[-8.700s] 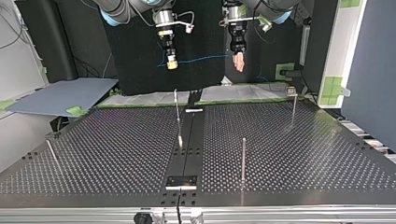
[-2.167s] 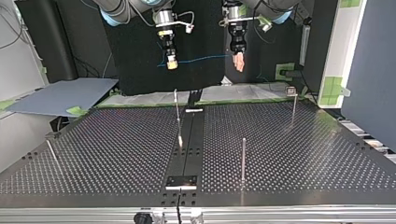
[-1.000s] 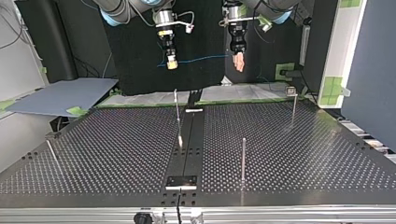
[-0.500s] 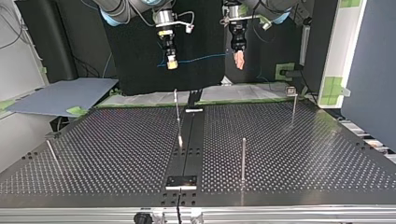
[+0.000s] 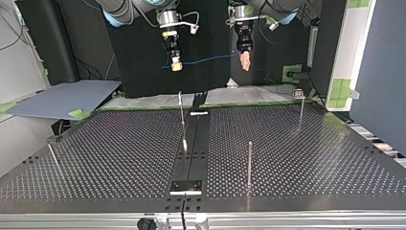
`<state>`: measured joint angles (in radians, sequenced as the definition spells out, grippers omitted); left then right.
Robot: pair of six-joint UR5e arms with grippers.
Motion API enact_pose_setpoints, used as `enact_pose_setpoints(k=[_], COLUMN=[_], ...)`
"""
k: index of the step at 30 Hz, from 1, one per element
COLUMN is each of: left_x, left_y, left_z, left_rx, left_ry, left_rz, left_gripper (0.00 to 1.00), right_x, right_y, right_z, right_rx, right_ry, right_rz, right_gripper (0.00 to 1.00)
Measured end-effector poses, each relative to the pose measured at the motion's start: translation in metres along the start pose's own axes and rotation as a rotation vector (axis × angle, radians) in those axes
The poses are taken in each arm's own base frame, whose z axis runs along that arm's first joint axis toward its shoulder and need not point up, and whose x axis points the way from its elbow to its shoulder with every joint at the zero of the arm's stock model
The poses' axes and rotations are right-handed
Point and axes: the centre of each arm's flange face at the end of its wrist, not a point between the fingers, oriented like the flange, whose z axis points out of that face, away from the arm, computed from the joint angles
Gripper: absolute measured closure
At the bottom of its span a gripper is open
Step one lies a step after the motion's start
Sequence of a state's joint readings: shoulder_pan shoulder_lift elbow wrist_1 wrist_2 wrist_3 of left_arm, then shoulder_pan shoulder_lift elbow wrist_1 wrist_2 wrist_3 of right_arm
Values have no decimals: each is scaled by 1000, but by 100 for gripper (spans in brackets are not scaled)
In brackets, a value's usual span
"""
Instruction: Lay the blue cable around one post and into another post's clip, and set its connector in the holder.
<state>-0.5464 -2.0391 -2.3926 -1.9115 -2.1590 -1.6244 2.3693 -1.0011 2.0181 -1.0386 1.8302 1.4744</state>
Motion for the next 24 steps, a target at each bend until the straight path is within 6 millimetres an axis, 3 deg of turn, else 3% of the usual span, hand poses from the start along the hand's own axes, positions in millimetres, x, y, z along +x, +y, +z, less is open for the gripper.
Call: enact_pose_setpoints(k=[3,10,24], left_x=[0,0,0], left_y=[0,0,0], left_z=[0,0,0], left_rx=[0,0,0], left_ry=[0,0,0], left_rz=[0,0,0], left_gripper=[0,0,0], right_x=[-2,-30,-43], right_y=[-3,-27,-26], right_z=[-1,-21,-38], right_rx=[1,49,67], right_ry=[-7,-109,-233], right_rz=[-3,-35,-74], right_gripper=[99,99,99])
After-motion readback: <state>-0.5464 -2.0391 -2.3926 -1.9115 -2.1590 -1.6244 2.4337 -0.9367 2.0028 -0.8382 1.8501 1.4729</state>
